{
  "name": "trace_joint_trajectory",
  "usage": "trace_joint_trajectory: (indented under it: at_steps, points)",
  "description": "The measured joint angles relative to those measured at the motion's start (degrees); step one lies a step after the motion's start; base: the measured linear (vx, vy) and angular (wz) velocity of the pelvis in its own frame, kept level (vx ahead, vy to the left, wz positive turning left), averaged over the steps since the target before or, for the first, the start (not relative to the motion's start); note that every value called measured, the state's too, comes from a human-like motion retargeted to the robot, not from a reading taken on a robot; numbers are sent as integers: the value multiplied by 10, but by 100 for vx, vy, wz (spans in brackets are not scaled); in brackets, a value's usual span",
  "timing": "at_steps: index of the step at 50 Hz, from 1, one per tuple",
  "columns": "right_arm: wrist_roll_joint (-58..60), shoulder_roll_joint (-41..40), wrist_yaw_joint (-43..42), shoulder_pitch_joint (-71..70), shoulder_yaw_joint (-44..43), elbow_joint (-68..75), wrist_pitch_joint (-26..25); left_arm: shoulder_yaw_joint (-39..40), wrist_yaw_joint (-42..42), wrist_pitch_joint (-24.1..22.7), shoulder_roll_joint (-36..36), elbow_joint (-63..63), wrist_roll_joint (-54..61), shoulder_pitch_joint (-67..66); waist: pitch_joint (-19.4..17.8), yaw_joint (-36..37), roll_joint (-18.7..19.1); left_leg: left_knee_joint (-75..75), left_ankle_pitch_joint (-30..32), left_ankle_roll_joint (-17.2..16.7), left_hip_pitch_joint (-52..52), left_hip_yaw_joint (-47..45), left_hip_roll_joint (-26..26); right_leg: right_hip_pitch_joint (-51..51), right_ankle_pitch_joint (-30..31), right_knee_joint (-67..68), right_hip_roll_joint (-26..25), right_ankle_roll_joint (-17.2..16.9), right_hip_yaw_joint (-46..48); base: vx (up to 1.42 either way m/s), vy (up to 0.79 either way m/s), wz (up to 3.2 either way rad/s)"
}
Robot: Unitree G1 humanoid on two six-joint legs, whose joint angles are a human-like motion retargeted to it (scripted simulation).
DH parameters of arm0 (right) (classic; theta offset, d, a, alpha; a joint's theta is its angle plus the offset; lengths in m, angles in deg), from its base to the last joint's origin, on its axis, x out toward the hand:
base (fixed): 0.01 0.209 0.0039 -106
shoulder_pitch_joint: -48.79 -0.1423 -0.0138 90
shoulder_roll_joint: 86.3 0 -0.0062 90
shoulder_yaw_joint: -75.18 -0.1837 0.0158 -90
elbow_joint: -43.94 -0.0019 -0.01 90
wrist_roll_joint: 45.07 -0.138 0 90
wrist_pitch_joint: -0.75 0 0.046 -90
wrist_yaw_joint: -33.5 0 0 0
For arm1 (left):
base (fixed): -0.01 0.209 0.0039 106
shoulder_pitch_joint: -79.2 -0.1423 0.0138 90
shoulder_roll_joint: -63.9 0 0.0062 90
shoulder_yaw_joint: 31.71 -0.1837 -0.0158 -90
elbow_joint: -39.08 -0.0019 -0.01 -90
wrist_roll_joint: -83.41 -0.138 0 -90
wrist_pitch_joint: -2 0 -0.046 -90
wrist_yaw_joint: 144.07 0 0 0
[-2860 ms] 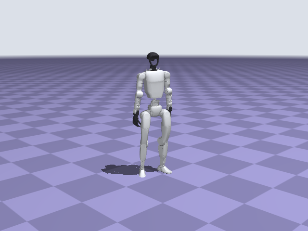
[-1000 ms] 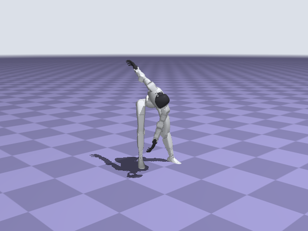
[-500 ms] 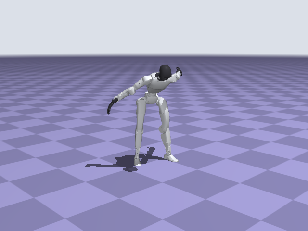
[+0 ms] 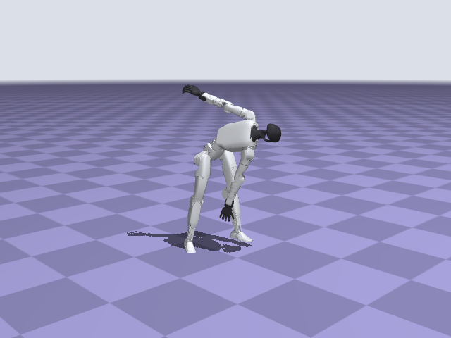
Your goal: Upper body actions
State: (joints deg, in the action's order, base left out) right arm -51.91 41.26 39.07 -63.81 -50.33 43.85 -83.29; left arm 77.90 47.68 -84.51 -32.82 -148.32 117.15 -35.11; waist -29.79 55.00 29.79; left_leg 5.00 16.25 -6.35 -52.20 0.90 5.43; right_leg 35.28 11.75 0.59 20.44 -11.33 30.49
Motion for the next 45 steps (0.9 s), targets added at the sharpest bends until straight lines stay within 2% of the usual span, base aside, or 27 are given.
trace_joint_trajectory:
  at_steps: [4, 8, 12, 16, 22, 27, 31, 35, 40, 45]
  points:
    - [-17, 4, 37, -65, 60, -35, -11, -59, -11, -2, -38, 0, -13, 52, 0, 25, 0, 0, 8, -5, -53, 9, -12, 47, 1, 2, -14, 2, -1, 21, -21, 6]
    - [7, -4, 43, -98, 105, -62, -14, -98, 10, -51, -57, 0, 6, 73, 0, 15, 0, 0, 11, -4, -72, 10, -19, 65, 1, 5, -17, 0, 2, 9, -3, -9]
    - [6, -5, 15, -69, 86, -69, -3, -110, 11, -114, -49, 0, 34, 93, 0, -2, 0, 0, 12, 0, -61, 13, -20, 57, 2, 9, -18, 5, 6, -2, -5, -6]
    - [-14, -13, 14, 9, 22, -60, 7, -117, -35, -131, -37, 0, 48, 109, 0, -34, -12, 0, 10, 7, -30, 15, -20, 31, 4, 11, -19, 7, 8, -21, -2, -12]
    - [-16, -44, 18, 131, -16, -45, 28, -163, -50, -134, -38, 0, 2, 128, 0, -119, -94, 0, 1, 20, 9, 1, -31, 13, 12, 11, -27, 8, -8, -38, 15, -50]
    - [5, -72, 3, 214, -16, -31, 47, -124, -71, -135, -48, 2, -29, 172, 0, -213, -190, 0, -13, 27, 49, -26, -48, 7, 20, 7, -32, 6, -35, -56, 31, -90]
    - [12, -107, -11, 273, -34, -22, 62, -96, -95, -120, -86, 19, -53, 222, 0, -277, -266, 0, -30, 26, 89, -76, -75, 10, 30, 10, -38, 2, -58, -51, 31, -129]
    - [20, -155, -14, 316, -64, -13, 72, -73, -121, -99, -156, 39, -100, 274, 0, -353, -333, -10, -54, 25, 138, -130, -108, 0, 35, 9, -64, 4, -110, -61, 44, -144]
    - [2, -197, -8, 357, -98, 20, 79, -33, -137, -73, -242, 75, -181, 312, 0, -474, -392, -24, -83, 17, 208, -184, -155, -32, 34, 13, -105, 11, -163, -51, 53, -127]
    - [-51, -196, 3, 384, -75, 65, 81, 35, -147, -36, -276, 84, -183, 368, 0, -602, -424, -29, -100, 5, 255, -247, -205, -36, 37, 16, -153, 17, -220, -71, 57, -134]
